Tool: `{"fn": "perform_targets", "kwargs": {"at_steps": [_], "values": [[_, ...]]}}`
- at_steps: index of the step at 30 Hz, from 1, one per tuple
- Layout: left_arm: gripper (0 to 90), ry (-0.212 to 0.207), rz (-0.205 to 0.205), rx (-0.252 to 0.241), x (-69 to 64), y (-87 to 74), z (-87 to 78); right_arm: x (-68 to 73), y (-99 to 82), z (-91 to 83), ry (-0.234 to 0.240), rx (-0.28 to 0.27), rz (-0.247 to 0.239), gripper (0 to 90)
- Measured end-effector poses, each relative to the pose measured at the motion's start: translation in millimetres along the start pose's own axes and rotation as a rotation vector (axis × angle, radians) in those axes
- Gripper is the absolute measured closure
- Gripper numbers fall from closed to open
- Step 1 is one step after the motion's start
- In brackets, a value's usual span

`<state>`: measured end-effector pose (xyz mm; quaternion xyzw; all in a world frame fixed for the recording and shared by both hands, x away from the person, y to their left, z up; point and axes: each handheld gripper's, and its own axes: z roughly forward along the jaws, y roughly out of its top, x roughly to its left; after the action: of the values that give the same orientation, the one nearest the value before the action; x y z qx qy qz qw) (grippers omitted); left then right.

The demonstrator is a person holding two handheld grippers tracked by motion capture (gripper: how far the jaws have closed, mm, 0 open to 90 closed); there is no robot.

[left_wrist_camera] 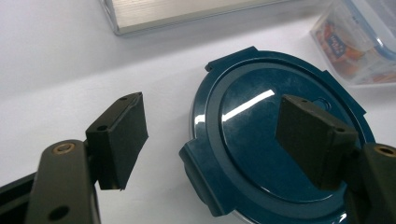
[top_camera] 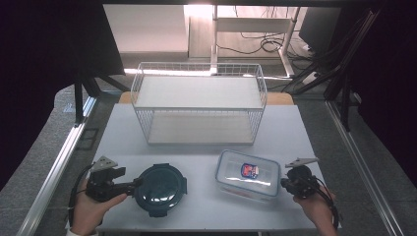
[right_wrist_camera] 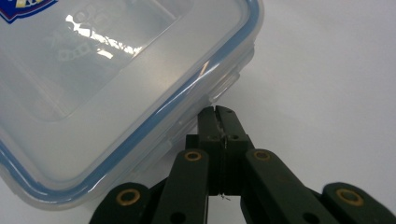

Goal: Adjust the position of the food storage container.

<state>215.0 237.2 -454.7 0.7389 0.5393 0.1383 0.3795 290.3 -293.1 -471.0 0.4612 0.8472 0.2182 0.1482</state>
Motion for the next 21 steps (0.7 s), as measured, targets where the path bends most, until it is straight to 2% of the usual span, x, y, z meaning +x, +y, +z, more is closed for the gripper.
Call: {"fn": "perform_targets", "kwargs": {"at_steps": [3,8,21], "values": [[24.3,0.0,0.0,-0.003,0.1,-0.1,-0.3,5.2,14.8,9.1,0.003,0.001,-0.022,89.2],[24.3,0.0,0.003,0.001,-0.4,-0.2,0.2,8.8,30.1,19.6,0.013,-0.006,-0.026,89.2],[24.2,0.005,0.0,0.002,1.0,-0.6,0.7,15.0,51.8,35.5,0.035,-0.023,-0.028,89.2]]}}
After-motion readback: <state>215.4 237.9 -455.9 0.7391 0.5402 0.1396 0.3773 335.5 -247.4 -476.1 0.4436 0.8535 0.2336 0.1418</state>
